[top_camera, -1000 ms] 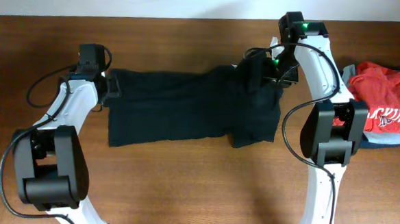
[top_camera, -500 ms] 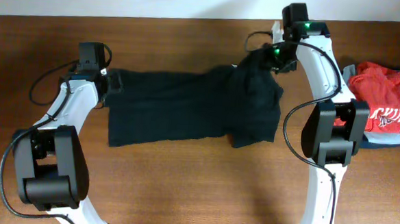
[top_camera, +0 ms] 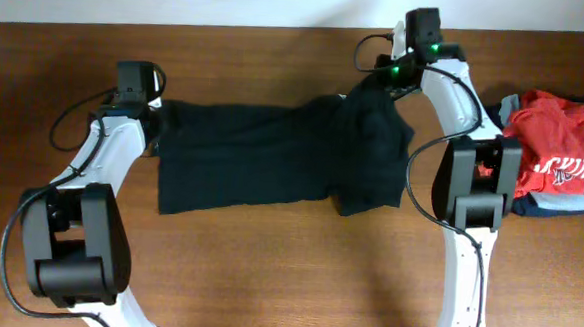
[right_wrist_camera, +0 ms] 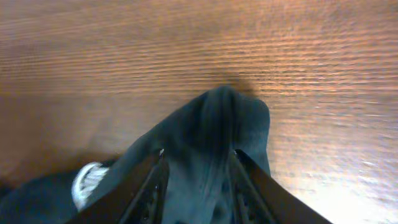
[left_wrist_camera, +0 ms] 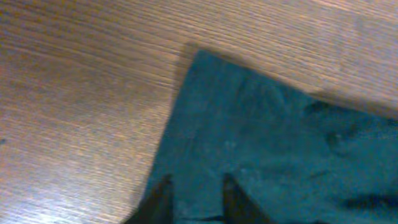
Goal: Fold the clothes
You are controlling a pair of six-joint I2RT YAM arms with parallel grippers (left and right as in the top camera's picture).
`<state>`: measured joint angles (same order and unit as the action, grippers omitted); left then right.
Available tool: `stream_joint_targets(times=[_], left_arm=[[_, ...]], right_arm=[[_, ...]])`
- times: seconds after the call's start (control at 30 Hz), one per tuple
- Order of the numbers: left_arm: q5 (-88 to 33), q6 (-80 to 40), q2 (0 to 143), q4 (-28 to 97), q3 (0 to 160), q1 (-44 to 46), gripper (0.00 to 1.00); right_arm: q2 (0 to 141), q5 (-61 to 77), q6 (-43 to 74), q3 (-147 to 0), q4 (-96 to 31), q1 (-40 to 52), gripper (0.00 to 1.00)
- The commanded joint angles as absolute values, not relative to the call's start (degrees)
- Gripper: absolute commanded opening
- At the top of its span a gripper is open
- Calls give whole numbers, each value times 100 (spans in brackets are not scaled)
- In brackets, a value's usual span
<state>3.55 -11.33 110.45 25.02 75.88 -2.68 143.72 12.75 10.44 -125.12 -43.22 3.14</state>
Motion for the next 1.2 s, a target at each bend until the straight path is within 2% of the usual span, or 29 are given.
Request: stream_joint_targets(times=[0.0, 0.2, 0.47, 0.63, 1.17], left_arm=[[274, -1107, 10971, 2473, 7535, -158, 14], [276, -1107, 10986, 2401, 7535, -5, 8], [272, -1107, 11246, 2340, 7535, 71, 6], [276, -1107, 11358, 2373, 7535, 71, 3], [276, -1105, 11356, 2158, 7535, 71, 3]], right_arm=[[14545, 1288, 1299, -12589, -4169, 294, 33], [14569, 1149, 1404, -12589, -4047, 294, 31], [14569, 1085, 1402, -12589, -3948, 292, 4], [14569, 1013, 1406, -12589, -3920, 263, 4], [14567, 1313, 1546, -12591, -4047, -471, 4]])
